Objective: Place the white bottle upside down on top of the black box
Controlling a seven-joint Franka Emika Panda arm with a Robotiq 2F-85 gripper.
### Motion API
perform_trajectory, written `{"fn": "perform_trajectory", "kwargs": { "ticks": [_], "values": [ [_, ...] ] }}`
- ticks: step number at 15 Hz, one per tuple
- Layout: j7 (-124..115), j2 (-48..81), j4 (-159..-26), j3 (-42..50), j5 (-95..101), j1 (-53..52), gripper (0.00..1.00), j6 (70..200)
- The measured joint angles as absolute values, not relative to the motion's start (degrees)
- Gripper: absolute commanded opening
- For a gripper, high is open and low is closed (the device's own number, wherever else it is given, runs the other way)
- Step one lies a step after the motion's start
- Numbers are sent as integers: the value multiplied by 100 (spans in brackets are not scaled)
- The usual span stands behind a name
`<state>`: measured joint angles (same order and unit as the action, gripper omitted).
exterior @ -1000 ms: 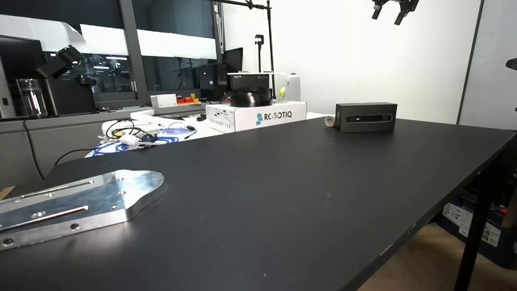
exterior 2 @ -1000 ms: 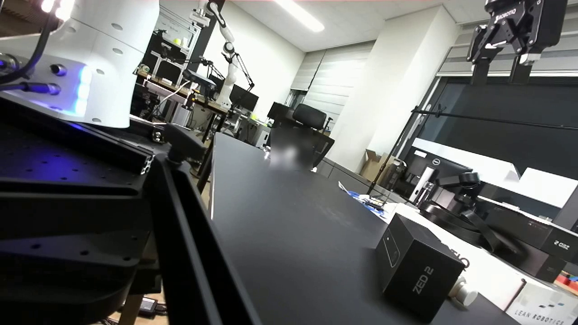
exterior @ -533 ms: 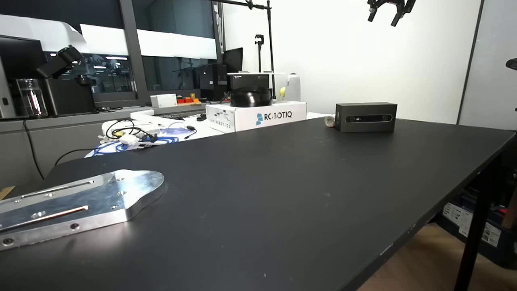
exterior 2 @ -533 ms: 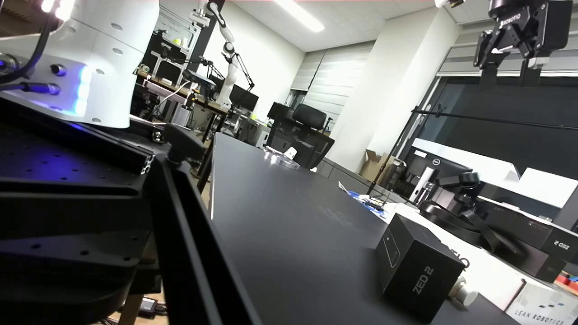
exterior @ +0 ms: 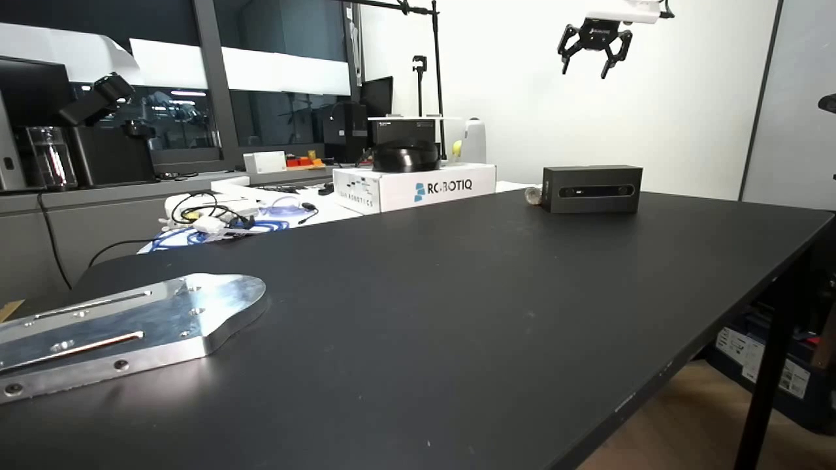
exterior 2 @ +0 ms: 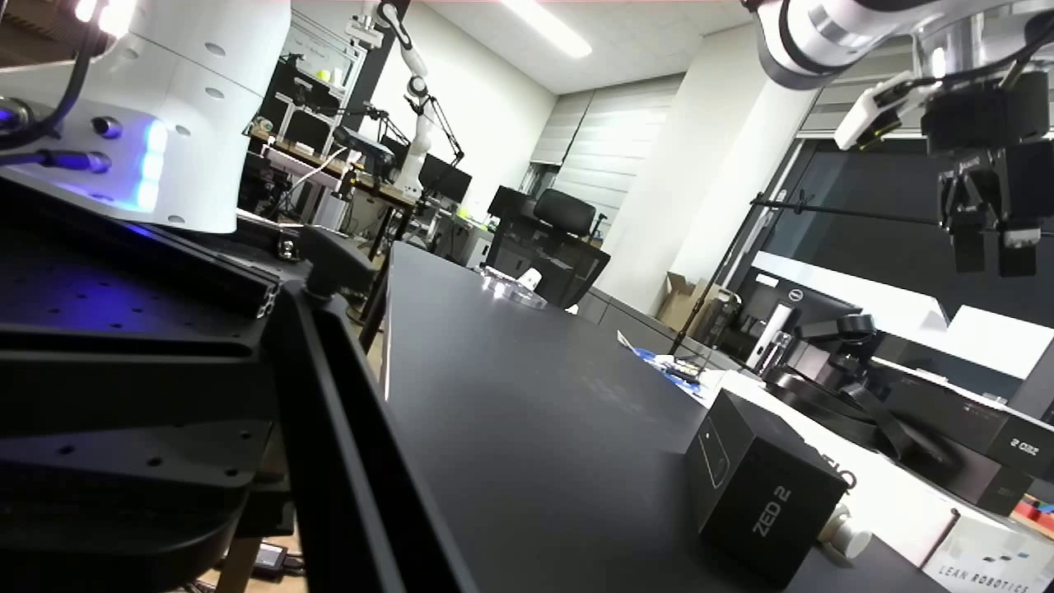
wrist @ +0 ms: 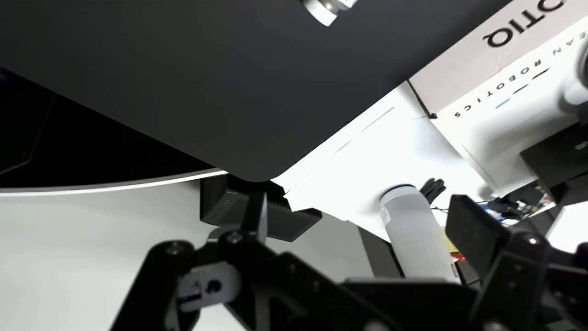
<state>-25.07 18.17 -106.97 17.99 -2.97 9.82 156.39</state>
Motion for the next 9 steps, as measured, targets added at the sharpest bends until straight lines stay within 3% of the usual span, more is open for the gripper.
{"fn": "perform_trajectory", "kwargs": {
  "ticks": [9],
  "values": [
    [-5532, 3836, -8672, 2528, -254, 414, 100, 15302]
  ]
}}
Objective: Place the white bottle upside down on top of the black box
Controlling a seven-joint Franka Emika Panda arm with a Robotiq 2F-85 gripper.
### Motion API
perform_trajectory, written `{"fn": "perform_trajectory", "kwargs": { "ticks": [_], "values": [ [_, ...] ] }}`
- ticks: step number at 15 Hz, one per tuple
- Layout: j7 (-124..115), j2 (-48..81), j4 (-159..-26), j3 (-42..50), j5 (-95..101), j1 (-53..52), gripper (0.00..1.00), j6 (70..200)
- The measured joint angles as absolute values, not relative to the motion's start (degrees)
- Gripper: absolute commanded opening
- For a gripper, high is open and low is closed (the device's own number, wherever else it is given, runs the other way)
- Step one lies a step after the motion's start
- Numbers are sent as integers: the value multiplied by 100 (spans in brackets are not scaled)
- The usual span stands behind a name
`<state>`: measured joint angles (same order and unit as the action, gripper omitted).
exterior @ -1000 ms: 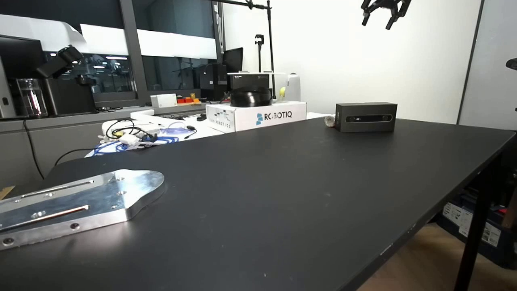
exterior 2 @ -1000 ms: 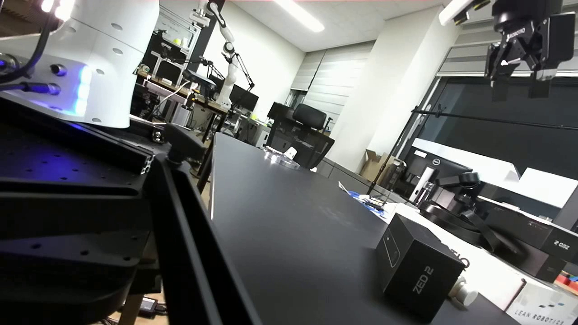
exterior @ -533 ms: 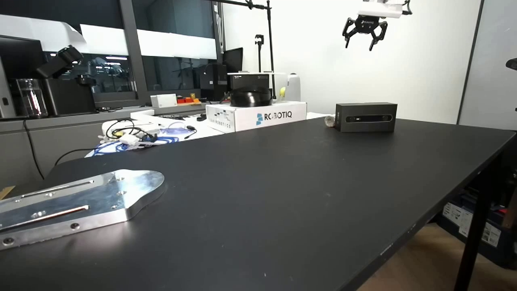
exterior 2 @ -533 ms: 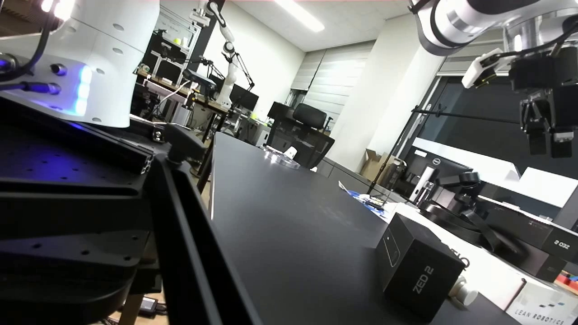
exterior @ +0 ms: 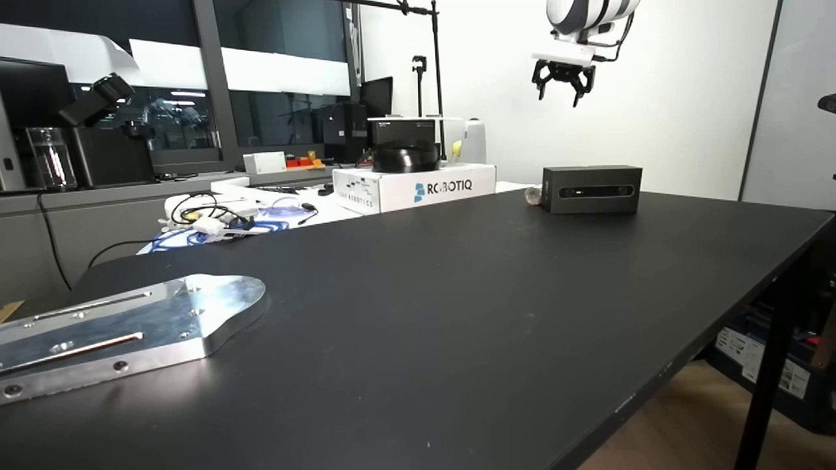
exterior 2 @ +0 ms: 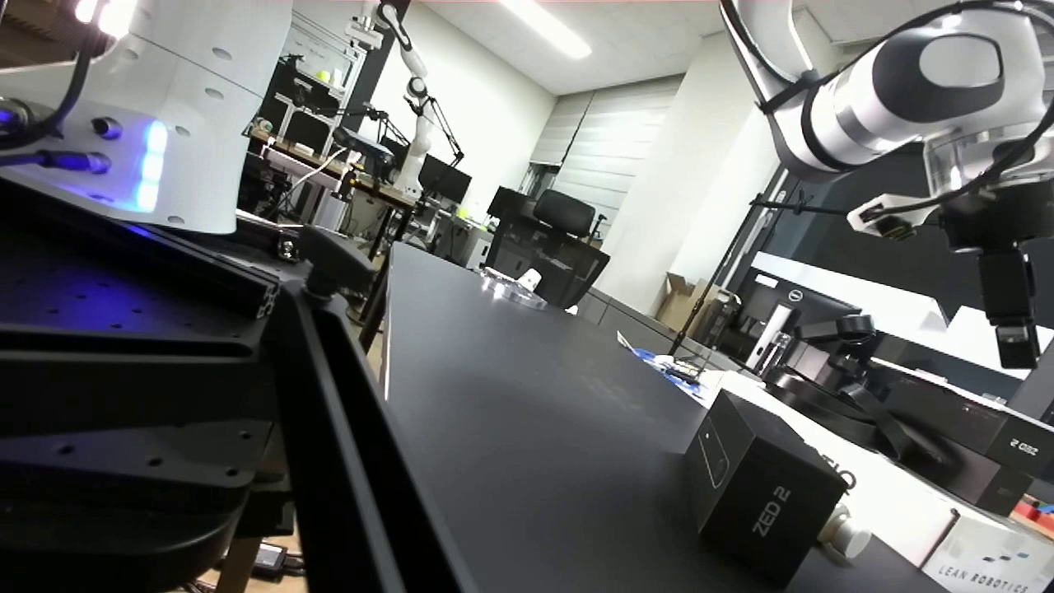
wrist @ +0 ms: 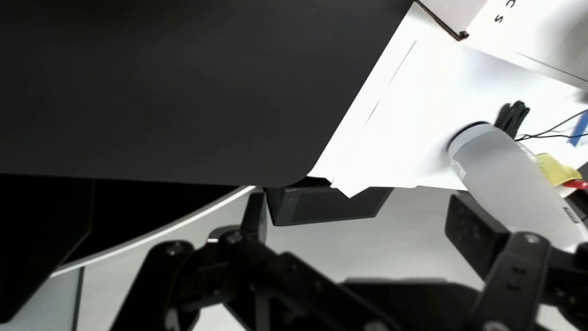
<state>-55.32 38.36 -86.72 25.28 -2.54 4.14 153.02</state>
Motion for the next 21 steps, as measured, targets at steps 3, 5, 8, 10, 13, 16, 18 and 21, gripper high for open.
{"fn": "perform_trajectory", "kwargs": {
  "ticks": [3, 5, 8, 10, 13, 16, 18, 21],
  "values": [
    [-5938, 4122, -8466, 2573, -255, 348, 100, 15218],
    [-5967, 4141, -8423, 2599, -255, 345, 100, 15198],
    [-5971, 4140, -8389, 2615, -256, 346, 100, 15180],
    [-5973, 4141, -8388, 2615, -256, 345, 100, 15178],
    [-5976, 4141, -8387, 2615, -256, 345, 100, 15177],
    [-5977, 4144, -8394, 2606, -226, 348, 100, 15190],
    [-5977, 4190, -8435, 2565, -212, 343, 100, 15282],
    [-6111, 4386, -8550, 2525, -209, 203, 100, 15580]
  ]
}}
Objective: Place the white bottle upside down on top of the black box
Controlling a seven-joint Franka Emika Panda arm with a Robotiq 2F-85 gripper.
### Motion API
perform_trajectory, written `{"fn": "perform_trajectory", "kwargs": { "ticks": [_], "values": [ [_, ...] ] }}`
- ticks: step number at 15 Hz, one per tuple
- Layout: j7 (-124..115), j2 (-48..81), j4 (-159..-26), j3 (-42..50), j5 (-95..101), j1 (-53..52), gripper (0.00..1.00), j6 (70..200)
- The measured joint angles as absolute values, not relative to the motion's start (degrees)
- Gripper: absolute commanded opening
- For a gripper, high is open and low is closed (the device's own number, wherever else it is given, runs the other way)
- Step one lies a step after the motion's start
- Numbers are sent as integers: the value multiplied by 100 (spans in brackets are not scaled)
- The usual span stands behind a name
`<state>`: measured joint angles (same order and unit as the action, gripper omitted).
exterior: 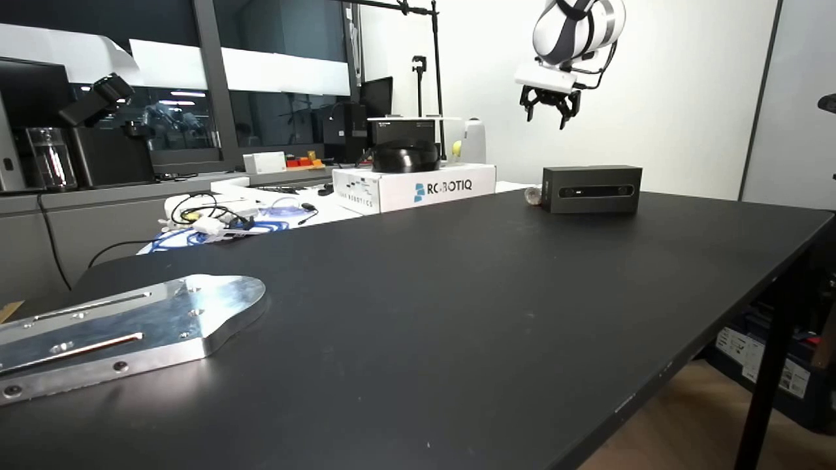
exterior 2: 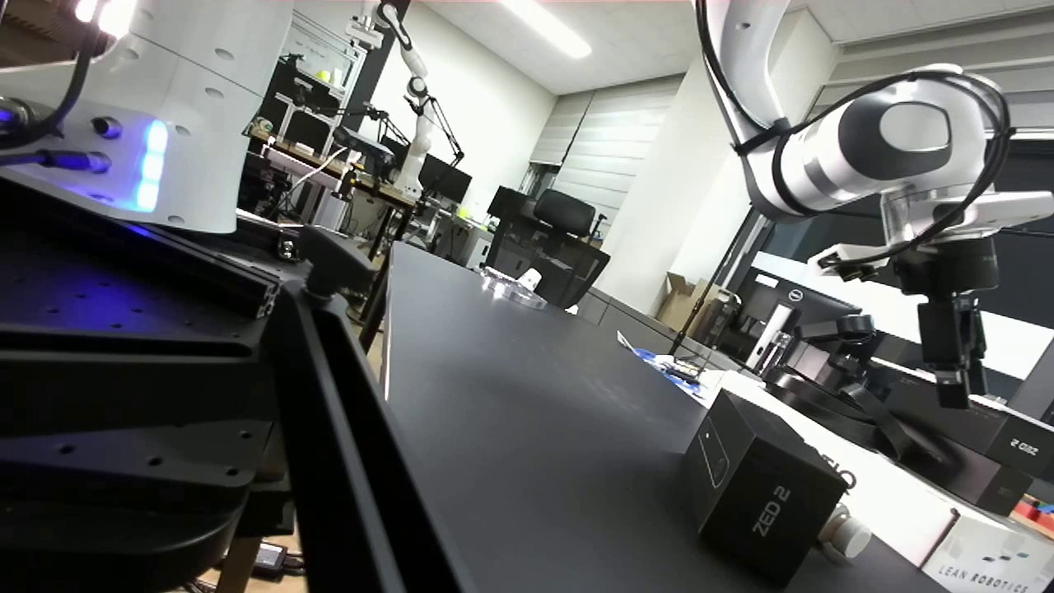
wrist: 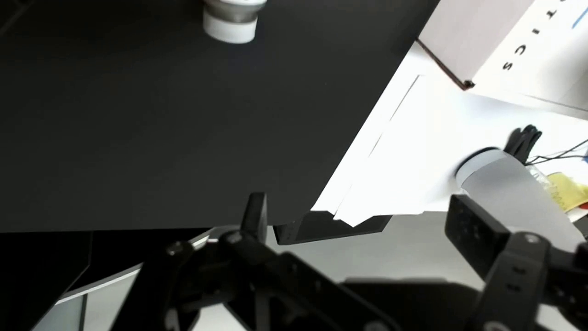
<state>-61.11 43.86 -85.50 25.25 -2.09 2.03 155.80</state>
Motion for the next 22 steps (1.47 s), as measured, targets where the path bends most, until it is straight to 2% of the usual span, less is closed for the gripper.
{"fn": "perform_trajectory", "kwargs": {
  "ticks": [10, 16, 22],
  "values": [
    [-7524, 5409, -8783, 2998, -178, -857, 100, 15868],
    [-7907, 5550, -8690, 3564, 385, -1175, 100, 15023],
    [-7984, 5551, -8671, 3489, 575, -1099, 100, 14803]
  ]
}}
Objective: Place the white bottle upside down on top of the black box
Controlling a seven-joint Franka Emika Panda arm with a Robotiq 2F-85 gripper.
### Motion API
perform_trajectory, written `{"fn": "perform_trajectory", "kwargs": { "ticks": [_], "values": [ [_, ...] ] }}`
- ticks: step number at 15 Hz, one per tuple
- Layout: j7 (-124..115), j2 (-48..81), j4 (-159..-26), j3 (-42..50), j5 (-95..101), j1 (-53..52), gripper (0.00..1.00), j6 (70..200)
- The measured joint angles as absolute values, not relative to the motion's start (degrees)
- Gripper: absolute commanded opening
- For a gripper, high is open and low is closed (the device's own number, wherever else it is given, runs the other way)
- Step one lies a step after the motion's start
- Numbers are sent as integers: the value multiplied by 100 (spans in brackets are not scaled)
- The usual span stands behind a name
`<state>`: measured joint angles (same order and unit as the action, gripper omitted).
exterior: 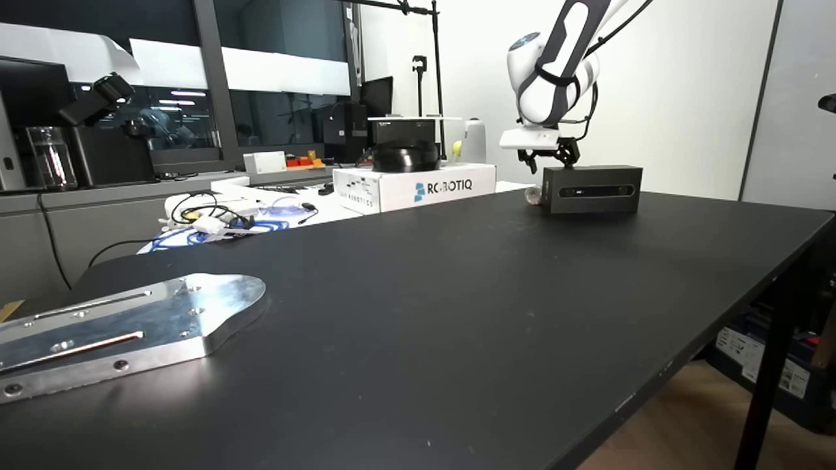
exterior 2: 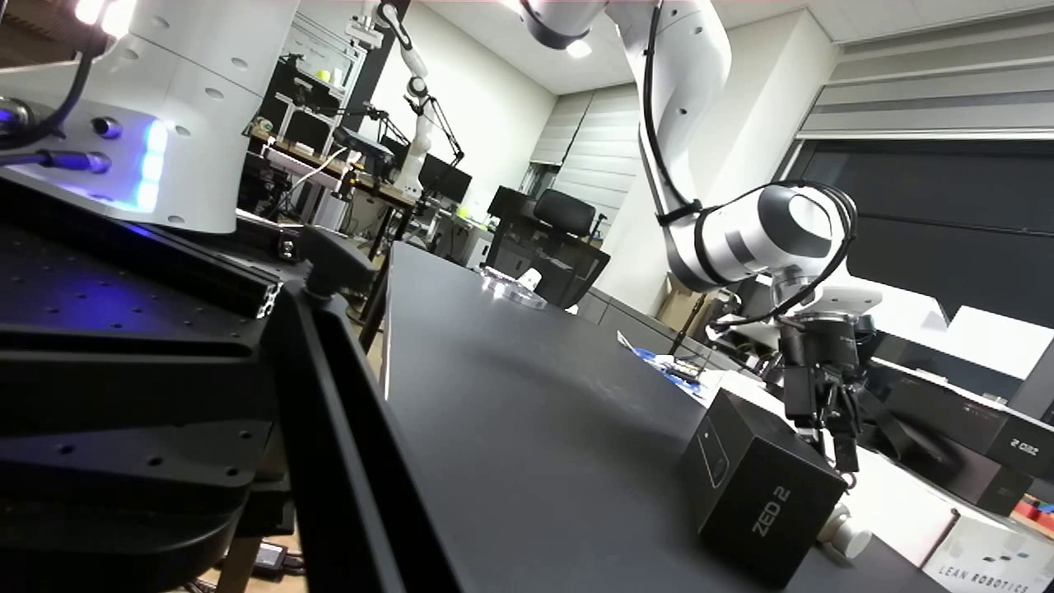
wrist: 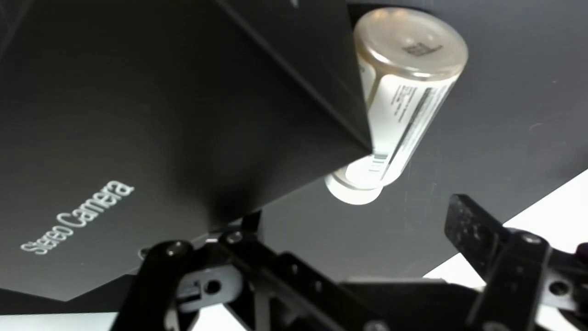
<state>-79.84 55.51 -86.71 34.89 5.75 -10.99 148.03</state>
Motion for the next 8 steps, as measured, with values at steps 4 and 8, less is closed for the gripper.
{"fn": "perform_trajectory", "kwargs": {
  "ticks": [4, 8],
  "values": [
    [-8017, 5565, -8658, 3303, 566, -916, 100, 15034],
    [-8017, 5565, -8617, 3216, 565, -778, 100, 15241]
  ]
}}
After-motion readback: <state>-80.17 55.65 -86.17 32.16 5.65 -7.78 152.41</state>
